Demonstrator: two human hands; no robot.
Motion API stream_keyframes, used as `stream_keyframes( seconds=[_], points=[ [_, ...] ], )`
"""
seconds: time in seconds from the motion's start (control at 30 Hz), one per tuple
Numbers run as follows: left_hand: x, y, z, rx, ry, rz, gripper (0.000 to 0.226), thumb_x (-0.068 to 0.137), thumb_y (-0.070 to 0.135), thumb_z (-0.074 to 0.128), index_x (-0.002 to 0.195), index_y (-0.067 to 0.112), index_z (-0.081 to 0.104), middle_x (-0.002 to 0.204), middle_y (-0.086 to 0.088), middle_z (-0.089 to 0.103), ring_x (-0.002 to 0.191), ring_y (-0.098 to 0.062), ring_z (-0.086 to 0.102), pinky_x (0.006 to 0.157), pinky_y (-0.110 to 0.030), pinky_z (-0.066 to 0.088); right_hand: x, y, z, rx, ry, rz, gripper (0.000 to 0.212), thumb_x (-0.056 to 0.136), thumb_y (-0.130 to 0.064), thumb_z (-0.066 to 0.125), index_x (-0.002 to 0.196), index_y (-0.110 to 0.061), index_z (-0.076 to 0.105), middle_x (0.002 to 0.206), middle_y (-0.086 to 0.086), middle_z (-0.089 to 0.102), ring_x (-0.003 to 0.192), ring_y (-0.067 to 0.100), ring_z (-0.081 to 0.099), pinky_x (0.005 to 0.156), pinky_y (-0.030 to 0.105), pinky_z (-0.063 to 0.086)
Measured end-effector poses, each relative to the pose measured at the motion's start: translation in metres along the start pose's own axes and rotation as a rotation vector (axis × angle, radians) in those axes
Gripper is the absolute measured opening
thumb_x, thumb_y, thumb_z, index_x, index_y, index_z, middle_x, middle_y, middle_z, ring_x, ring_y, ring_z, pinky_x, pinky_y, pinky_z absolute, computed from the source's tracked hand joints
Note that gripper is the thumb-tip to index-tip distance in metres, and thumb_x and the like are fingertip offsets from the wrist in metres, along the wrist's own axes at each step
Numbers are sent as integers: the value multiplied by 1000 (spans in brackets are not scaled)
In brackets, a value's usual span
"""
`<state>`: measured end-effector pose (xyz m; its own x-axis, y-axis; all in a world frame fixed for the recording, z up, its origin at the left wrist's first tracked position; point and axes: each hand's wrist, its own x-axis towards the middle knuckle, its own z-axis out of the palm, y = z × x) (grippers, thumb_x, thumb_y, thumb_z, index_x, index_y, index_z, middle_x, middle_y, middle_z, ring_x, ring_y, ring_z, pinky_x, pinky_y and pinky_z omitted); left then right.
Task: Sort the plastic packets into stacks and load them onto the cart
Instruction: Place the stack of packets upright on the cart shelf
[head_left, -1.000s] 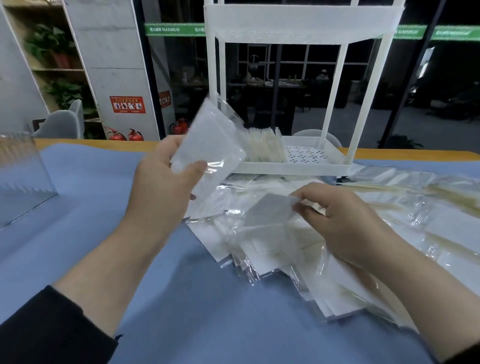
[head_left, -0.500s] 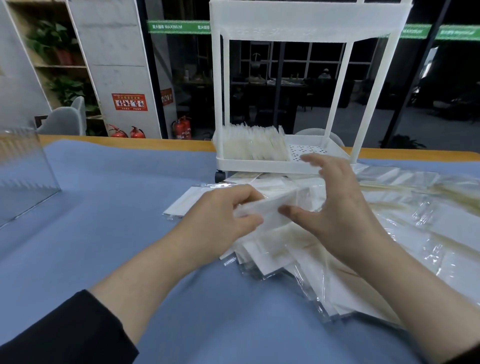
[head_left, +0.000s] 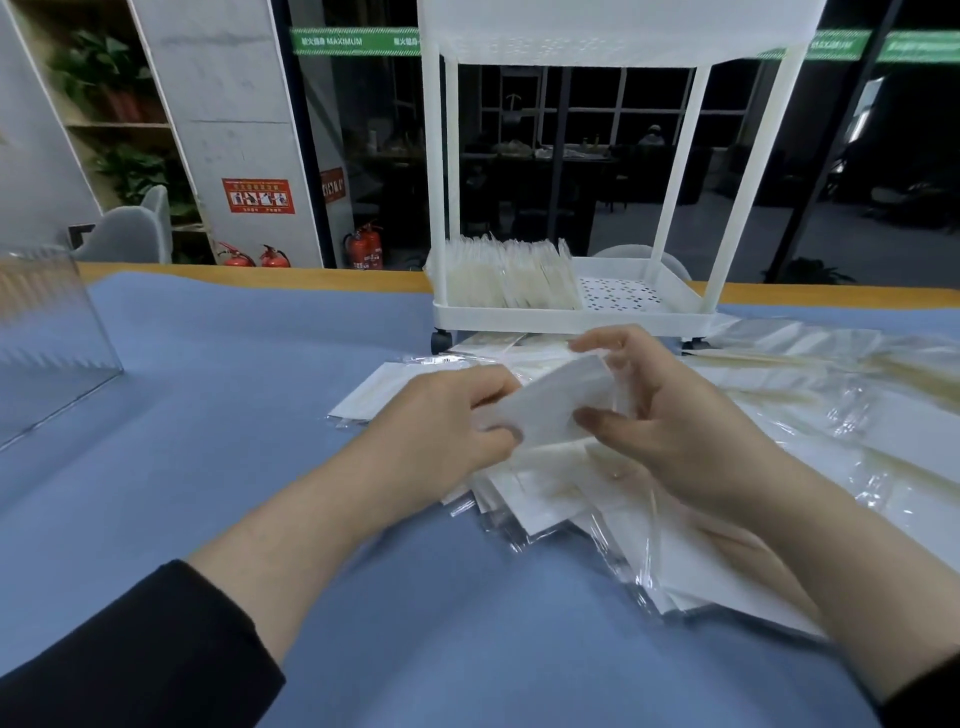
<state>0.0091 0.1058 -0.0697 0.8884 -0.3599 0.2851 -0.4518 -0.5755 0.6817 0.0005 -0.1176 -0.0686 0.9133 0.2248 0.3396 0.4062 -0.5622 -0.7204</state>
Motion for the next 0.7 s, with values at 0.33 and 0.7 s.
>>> stream_keyframes(
  seconds=[0.33, 0.7],
  points=[
    [-11, 16, -5, -66, 81, 27, 7, 92, 22, 70, 89, 27, 65, 75, 5, 60, 60, -7, 44, 54, -21, 34, -44, -34, -79, -494, -67, 123, 45, 76, -68, 61, 115, -46, 59, 106, -32, 61, 99, -19, 54, 91, 18, 49],
    [-24, 32, 0, -60, 54, 97, 9, 92, 17, 69, 96, 25, 67, 83, 12, 62, 67, -3, 49, 60, -13, 37, -125, -11, -64, -858, -209, 201, 50, 92, -45, 59, 140, -43, 44, 141, -26, 46, 126, 4, 47, 101, 20, 37]
  ],
)
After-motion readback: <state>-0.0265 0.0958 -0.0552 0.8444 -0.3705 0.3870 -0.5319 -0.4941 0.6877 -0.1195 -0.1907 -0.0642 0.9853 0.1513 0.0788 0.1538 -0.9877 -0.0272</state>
